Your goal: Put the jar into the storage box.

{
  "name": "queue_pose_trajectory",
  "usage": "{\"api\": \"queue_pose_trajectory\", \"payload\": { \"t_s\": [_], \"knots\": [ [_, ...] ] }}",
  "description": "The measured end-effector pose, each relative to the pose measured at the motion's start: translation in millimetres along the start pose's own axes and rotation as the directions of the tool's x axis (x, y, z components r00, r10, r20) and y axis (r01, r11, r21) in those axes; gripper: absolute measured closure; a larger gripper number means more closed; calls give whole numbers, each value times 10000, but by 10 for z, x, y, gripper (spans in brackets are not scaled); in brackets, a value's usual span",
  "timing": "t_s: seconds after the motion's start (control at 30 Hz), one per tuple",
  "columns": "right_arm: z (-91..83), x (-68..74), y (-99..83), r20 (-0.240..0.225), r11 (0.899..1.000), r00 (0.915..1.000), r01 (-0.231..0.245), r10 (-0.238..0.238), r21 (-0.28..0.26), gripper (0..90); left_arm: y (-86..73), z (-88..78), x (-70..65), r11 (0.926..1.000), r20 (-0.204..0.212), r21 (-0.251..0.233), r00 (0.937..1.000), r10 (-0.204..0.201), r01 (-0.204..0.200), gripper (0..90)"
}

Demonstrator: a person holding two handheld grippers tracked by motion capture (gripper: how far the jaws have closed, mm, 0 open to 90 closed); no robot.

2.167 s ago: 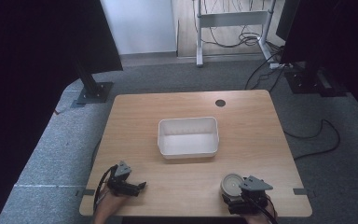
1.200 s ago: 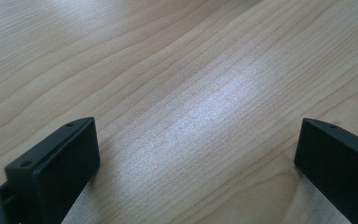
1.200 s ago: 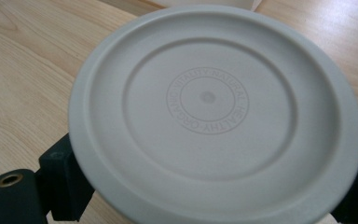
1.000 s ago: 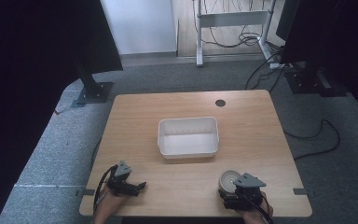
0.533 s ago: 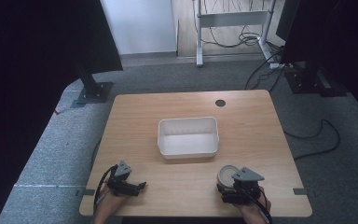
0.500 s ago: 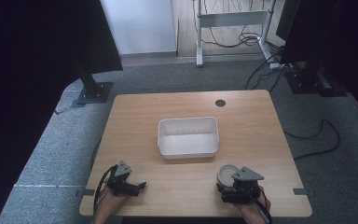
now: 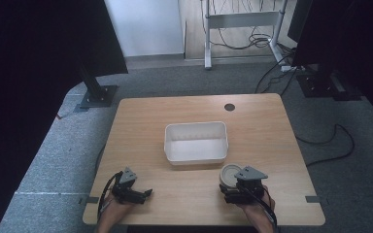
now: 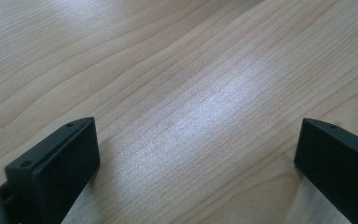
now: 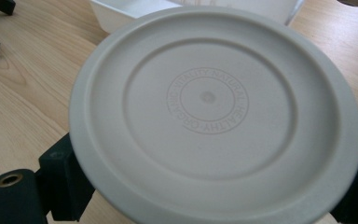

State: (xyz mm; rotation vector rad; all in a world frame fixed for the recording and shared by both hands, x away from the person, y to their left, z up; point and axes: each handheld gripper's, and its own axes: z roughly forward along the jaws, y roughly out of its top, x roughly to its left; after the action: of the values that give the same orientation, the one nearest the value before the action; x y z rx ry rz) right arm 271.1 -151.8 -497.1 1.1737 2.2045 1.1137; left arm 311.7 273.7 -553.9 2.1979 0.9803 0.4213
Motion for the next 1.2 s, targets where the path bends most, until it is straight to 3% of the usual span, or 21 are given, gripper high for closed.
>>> {"api": "queue_pose_trajectory", "payload": {
  "t_s": [0.5, 1.2],
  "knots": [
    [181, 46, 225, -295, 9999, 9995, 87, -90, -84, 93, 0, 0, -1, 10000, -1, 0, 10000, -7, 7, 0],
    [294, 73, 481, -357, 9994, 9989, 296, -302, -184, 92, 0, 0, 0, 10000, -2, 1, 10000, 3, -3, 0]
  ]
}}
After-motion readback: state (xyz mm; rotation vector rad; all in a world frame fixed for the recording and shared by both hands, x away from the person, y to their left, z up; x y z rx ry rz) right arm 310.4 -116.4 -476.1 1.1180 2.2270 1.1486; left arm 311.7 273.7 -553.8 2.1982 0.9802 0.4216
